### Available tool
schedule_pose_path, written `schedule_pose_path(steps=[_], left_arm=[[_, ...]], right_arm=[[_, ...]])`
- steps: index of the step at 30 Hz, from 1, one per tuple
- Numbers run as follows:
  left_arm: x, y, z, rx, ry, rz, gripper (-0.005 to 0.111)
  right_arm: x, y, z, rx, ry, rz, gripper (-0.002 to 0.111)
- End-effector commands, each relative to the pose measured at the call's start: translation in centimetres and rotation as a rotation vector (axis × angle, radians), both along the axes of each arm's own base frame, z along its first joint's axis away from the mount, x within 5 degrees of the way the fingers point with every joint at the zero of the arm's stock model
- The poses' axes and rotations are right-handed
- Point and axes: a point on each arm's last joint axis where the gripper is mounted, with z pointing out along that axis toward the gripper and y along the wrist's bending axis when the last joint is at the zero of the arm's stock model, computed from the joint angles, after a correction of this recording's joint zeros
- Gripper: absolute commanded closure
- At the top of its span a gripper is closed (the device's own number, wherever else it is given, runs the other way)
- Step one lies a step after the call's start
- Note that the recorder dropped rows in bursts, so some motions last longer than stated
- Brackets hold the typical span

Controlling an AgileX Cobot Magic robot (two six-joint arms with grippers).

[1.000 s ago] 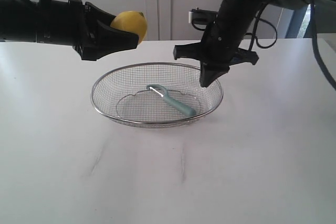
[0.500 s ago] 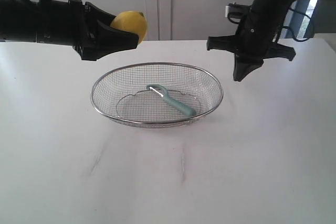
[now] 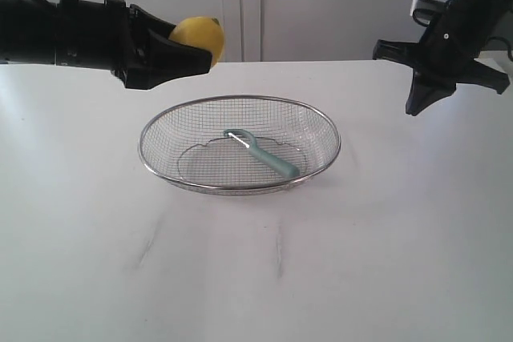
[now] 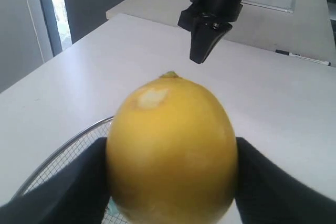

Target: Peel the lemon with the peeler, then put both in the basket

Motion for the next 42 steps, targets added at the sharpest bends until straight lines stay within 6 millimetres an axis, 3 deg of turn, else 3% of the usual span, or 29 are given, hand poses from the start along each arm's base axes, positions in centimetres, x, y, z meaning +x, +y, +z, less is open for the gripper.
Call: schedule_pose_path(steps=[1,11,18,28,42], left_arm=[[-0.1,0.0,0.5,-0.039,0.011,0.0,0.107],[0.5,0.7,2.4,0.323,0.136,0.045,0.107],[0.2,-1.9,0.9,0.594,0.107,0.146,0.107],[2.0,-3.2,-0.8,0.669,0.243,0.089,0.107],[5.2,-4.5,-4.0,0.706,0.287,0.079,0.107]], right_arm=[[-0.1,-0.2,0.7,0.003,-0.013,-0.007,0.108],[-0.1,-0.2,0.6,0.005,-0.012,-0.008,0.108],[-0.1,-0.2,0.6,0.005,-0.012,-0.008,0.108],[-0.1,-0.2,0.6,0.005,-0.012,-0.008,0.108],[-0.1,-0.2,0.6,0.005,-0.012,-0.008,0.108]])
